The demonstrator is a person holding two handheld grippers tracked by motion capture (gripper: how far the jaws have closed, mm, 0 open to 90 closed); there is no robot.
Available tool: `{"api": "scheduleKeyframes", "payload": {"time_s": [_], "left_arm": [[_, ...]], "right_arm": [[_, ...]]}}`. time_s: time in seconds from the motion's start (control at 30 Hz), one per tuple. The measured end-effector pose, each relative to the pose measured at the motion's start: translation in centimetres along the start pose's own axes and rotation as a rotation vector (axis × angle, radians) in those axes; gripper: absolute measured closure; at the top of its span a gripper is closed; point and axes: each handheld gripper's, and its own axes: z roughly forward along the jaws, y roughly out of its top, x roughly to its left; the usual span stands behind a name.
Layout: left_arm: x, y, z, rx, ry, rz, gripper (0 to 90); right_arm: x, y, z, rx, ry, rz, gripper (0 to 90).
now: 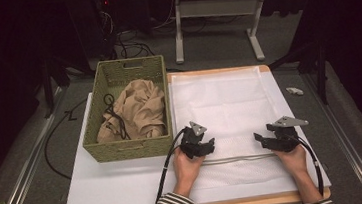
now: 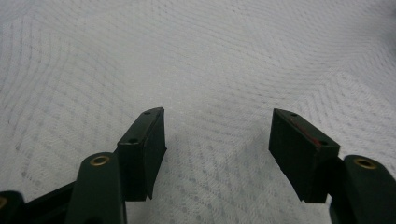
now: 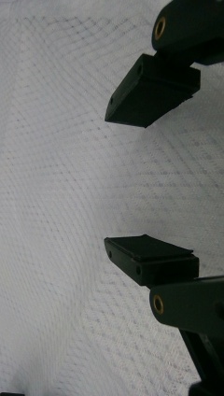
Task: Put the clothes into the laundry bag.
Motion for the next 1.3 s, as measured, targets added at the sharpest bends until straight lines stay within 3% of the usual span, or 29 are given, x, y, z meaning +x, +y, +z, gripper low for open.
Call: {"api": "scheduleKeyframes", "payload": {"time_s": [0.77, 1.0, 1.3], "left_arm": [[0.0, 0.0, 0.0, -0.001, -0.002, -0.004, 36.1], [-0.2, 0.1, -0.5, -0.036, -0.016, 0.019, 33.7], [-0.4, 0.8, -1.6, -0.111, -0.050, -0.025, 31.6]], "right_arm": [[0.2, 0.0, 0.1, 0.011, -0.006, -0.017, 33.5], [0.2, 0.1, 0.1, 0.012, -0.006, -0.026, 33.3], [0.3, 0.1, 0.1, 0.013, -0.010, -0.026, 33.0]]}}
